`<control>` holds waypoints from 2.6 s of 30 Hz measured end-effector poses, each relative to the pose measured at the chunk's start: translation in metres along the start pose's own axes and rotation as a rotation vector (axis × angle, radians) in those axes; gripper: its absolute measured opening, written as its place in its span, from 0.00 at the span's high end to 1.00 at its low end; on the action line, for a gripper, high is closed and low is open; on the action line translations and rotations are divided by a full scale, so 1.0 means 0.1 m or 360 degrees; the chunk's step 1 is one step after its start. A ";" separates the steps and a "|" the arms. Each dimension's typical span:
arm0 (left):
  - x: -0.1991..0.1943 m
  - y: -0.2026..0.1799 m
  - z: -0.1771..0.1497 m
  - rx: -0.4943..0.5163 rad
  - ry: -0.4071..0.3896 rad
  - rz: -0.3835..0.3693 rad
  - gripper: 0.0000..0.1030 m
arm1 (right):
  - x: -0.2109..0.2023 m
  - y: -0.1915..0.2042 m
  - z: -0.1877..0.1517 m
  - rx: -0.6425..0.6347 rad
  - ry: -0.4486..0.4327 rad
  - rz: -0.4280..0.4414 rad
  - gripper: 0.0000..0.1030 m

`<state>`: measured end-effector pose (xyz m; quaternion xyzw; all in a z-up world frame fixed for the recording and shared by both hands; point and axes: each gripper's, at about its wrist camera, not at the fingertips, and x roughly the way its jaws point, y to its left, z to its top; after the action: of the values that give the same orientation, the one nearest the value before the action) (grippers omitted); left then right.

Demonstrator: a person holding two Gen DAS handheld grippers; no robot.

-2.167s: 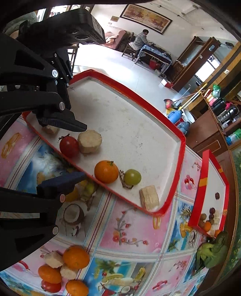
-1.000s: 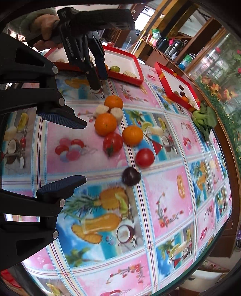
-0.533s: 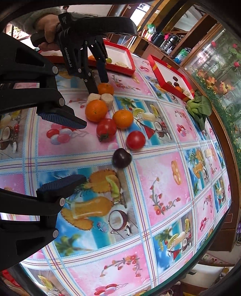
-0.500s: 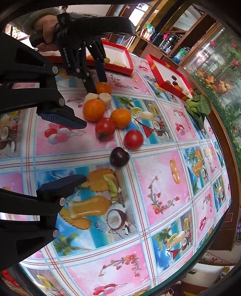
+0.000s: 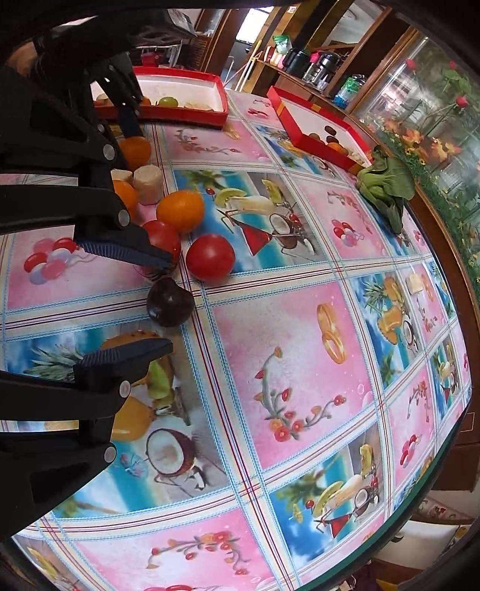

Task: Organize fruits
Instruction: 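Grasp an orange with the left tool while the right tool grasps the dark plum, then carry the orange and plum over the large red tray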

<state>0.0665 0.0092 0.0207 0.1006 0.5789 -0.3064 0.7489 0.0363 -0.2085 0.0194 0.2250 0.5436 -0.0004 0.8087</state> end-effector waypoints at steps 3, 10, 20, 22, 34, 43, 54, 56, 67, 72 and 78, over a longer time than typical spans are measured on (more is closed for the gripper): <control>-0.03 0.00 -0.10 -0.0023 0.0005 -0.0006 0.67 | 0.05 0.03 0.03 -0.0021 -0.0009 -0.0024 0.61; -0.07 -0.02 -0.26 -0.0052 0.0015 -0.0023 0.67 | 0.09 -0.03 0.10 0.0014 0.0015 0.0006 0.72; -0.10 -0.08 -0.37 -0.0012 0.0026 -0.0026 0.67 | -0.08 -0.01 -0.20 -0.0183 0.0065 -0.0123 0.72; -0.09 -0.07 -0.35 -0.0020 0.0017 -0.0025 0.67 | -0.10 -0.05 -0.25 -0.0179 0.0064 -0.0098 0.72; -0.19 -0.07 -0.34 -0.0060 -0.0053 -0.0013 0.68 | -0.03 0.10 -0.24 -0.0259 0.0022 -0.0166 0.73; -0.57 0.11 -0.47 -0.0173 -0.0173 -0.0017 0.68 | -0.30 0.32 -0.34 -0.0308 -0.0055 -0.0045 0.73; -0.98 0.58 -0.83 -0.0412 -0.0272 0.0096 0.68 | -0.26 0.82 -0.49 -0.0475 -0.0027 0.0059 0.74; -1.02 0.65 -0.91 -0.0458 -0.0278 0.0113 0.68 | -0.24 0.91 -0.53 -0.0505 -0.0013 0.0079 0.74; -1.21 0.96 -1.29 -0.0637 -0.0315 0.0200 0.68 | -0.08 1.42 -0.69 -0.0683 0.0069 0.0177 0.74; -1.24 1.11 -1.45 -0.0724 -0.0320 0.0231 0.68 | -0.03 1.67 -0.74 -0.0766 0.0097 0.0219 0.74; -1.18 1.28 -1.62 -0.0803 -0.0294 0.0240 0.68 | 0.00 2.01 -0.74 -0.0878 0.0118 0.0260 0.74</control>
<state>-0.0068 0.2323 0.0538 -0.0747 0.5570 -0.1040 0.8206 0.0208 -0.0006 0.0697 0.0394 0.5325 0.2208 0.8161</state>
